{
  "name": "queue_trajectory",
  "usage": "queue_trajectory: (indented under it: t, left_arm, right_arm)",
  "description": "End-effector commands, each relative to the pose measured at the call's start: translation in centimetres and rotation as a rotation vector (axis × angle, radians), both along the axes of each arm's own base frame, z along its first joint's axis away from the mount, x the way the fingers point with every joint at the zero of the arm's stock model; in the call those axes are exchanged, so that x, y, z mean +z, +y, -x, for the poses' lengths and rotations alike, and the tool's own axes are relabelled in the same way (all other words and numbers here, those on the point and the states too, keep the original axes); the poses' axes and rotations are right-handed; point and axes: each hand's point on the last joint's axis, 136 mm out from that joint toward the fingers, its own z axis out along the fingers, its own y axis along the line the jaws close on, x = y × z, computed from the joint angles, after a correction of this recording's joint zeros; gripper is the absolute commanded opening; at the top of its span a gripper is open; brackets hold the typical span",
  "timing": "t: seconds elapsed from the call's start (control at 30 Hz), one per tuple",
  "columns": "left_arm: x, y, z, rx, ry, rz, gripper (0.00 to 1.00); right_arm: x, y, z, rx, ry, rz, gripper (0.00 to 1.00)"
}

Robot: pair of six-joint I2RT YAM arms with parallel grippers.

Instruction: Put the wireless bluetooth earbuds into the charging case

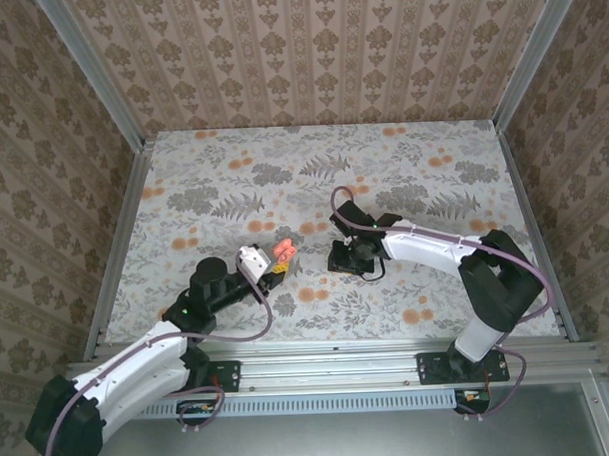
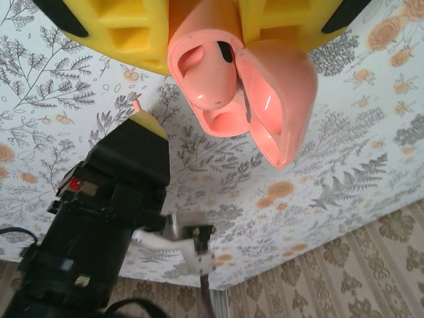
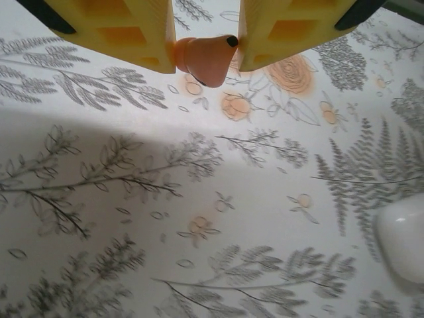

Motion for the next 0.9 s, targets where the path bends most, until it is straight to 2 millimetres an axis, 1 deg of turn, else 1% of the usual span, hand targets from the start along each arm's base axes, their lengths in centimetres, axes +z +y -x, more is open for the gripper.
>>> queue_trajectory:
  t: [0.0,0.13,0.23,0.37,0.4,0.5,0.7,0.77,0.87]
  left_arm:
    - [0.8,-0.4,-0.7,0.019,0.008,0.041,0.04]
    - [-0.2,-0.7,-1.2,0.031,0.036,0.036,0.03]
    - [-1.0,-1.0,-1.2,0.018,0.056,0.027,0.03]
    - [-1.2,-1.3,-1.2,0.003,0.069,0.019,0.03]
    - [-1.1,-1.3,-1.3,0.000,0.069,0.019,0.03]
    - [-1.2,-1.4,-1.2,-0.007,0.075,0.012,0.03]
    - [-0.9,-1.8,-0.9,-0.035,0.081,0.021,0.03]
    - [-0.7,-1.9,-0.7,-0.048,0.081,0.026,0.03]
    - [-0.4,-2.1,-0.6,-0.059,0.079,0.034,0.03]
  right_arm:
    - [2.5,1.6,-1.6,0.071,-0.189,-0.078,0.30]
    - [4.2,2.4,-2.1,0.133,-0.323,-0.129,0.30]
    - [5.8,2.8,-2.2,0.176,-0.423,-0.170,0.30]
    - [7.9,3.1,-2.1,0.214,-0.543,-0.214,0.30]
    - [9.0,3.2,-2.0,0.222,-0.585,-0.238,0.30]
    - [10.5,3.7,-1.5,0.247,-0.662,-0.279,0.30]
    - [12.3,5.6,0.0,0.332,-0.756,-0.332,0.30]
    - [12.6,6.0,0.3,0.346,-0.778,-0.343,0.30]
    - [12.5,6.0,-0.1,0.339,-0.792,-0.327,0.30]
